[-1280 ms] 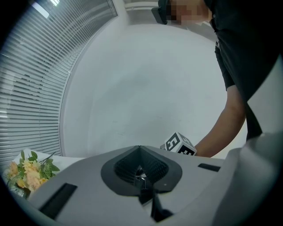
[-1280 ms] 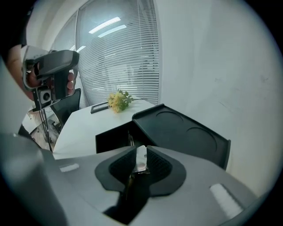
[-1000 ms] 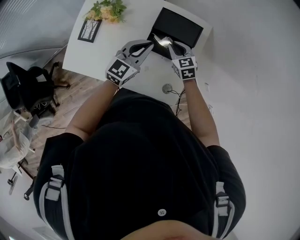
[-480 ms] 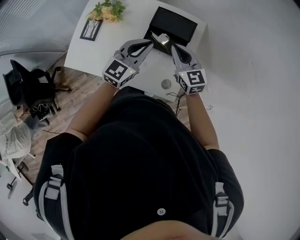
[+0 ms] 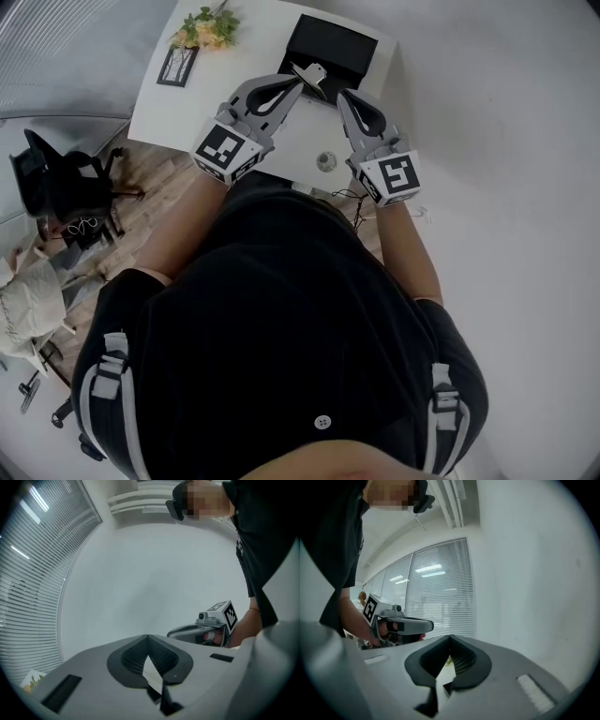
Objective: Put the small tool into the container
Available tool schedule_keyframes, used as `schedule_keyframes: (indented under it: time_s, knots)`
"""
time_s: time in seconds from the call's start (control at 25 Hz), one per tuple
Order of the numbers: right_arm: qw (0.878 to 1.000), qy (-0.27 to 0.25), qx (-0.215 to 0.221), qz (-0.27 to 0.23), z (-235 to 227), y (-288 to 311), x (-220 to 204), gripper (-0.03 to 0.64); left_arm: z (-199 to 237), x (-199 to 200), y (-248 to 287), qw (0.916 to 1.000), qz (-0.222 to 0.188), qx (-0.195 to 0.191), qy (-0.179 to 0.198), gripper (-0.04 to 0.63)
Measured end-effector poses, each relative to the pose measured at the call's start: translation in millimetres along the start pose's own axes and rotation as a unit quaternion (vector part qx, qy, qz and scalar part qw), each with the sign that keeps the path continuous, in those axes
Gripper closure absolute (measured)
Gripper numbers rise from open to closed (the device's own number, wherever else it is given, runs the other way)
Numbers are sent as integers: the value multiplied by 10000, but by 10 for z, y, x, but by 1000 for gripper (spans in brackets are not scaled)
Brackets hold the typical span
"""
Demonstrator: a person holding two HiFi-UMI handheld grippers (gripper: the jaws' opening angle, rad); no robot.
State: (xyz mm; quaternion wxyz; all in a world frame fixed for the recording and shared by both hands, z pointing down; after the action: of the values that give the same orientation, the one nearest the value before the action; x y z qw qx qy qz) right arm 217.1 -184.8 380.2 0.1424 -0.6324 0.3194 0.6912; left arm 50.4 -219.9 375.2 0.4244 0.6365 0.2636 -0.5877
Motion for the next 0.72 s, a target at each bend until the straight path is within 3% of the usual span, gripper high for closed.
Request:
schedule_keyframes:
  time_s: [0.32,0.72]
  knots:
    - [9994,-205,50,-260,133,-271,234,604,-269,205,-90,9995,-260,-67,137,588]
    - [9992,-253,26,-319,184,-328,301,604,-312,188,-136,9995,-190,-25,270,588]
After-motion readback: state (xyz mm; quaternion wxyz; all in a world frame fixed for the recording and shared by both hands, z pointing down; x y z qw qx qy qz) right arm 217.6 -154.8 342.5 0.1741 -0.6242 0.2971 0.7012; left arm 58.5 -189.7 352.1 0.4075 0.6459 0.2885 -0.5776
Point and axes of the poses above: the fingertips, and each gripper's own axes: y forward along the fingers, z to its left, x out of its top, the point moved 7 cm from there along -y, backward along the fingers, and after that the axes turned 10 degrees about z, right-handed, at the moved point
